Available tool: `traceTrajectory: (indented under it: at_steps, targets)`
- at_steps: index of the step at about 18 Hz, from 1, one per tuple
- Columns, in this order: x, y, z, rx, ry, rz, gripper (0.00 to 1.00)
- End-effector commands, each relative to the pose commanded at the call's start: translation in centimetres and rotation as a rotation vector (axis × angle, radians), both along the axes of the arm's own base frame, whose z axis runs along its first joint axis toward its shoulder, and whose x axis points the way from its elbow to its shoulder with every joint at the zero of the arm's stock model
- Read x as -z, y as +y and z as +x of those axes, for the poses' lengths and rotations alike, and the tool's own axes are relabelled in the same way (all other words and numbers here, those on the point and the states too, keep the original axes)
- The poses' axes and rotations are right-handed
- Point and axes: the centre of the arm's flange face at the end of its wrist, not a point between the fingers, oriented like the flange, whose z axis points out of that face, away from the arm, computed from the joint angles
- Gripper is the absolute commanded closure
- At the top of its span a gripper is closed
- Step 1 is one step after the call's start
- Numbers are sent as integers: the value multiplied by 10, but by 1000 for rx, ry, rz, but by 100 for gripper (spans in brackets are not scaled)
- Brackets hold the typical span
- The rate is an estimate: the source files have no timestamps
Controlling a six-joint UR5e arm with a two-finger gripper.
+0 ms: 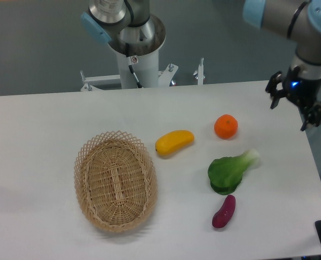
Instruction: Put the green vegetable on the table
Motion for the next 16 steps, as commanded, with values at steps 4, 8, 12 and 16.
traceTrajectory:
  at_steps: [4, 8, 12, 16]
  targets:
    - [-1, -5, -2, -9, -11, 27, 0]
    - [-2, -4, -1, -7, -8, 28, 0]
    - [-1, -3, -1, -5, -10, 29, 0]
    - [1, 0, 1, -2, -11, 29, 0]
